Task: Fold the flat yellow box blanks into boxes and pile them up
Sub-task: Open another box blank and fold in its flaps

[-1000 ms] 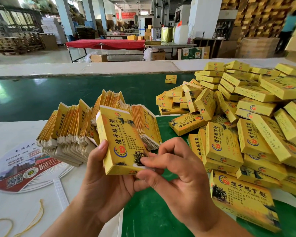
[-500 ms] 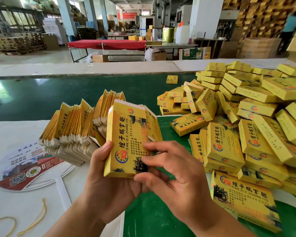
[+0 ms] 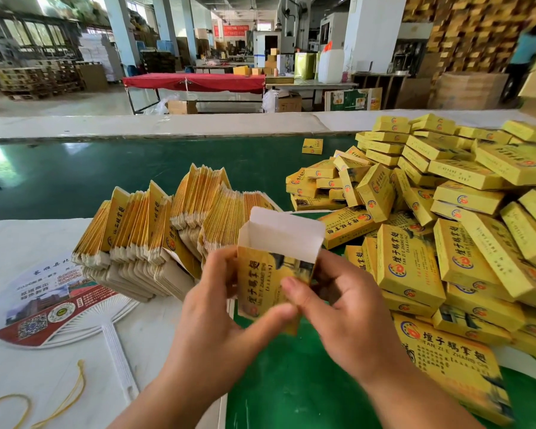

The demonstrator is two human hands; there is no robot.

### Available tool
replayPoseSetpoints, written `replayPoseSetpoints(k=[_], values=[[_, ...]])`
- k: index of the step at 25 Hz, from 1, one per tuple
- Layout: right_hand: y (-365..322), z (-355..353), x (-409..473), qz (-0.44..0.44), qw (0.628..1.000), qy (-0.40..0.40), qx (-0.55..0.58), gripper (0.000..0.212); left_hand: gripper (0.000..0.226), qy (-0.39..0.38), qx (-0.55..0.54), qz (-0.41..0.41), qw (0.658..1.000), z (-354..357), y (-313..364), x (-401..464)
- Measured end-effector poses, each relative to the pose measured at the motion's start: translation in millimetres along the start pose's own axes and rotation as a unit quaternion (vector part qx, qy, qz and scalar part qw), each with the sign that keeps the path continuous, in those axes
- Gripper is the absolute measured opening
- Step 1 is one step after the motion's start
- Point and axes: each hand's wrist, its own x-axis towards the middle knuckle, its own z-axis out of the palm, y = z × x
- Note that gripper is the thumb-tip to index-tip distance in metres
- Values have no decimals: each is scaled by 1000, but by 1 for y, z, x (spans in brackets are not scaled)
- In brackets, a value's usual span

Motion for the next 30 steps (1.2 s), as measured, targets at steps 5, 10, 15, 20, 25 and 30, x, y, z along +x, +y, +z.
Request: replayPoseSetpoints(k=[5,10,15,20,25,30], values=[[11,-7,7,83,989,-121,-18,32,42,95,-107,37,989,-5,-10,6],[12,-9,7,73,992,-86,-54,27,39,102,-141,19,985,0,-19,4],[11,-11,7,49,995,-52,-75,30,28,77,-113,32,990,0,-23,6],[11,-9,5,-20,996,33,-85,44,13,0,-41,28,999,-1,-24,6],[12,-11,6,-115,979,31,-164,32,16,1,-44,19,999,-4,-17,9],[13,-15,11,-120,975,-28,-187,19,19,2,1,60,998,-5,-12,10]])
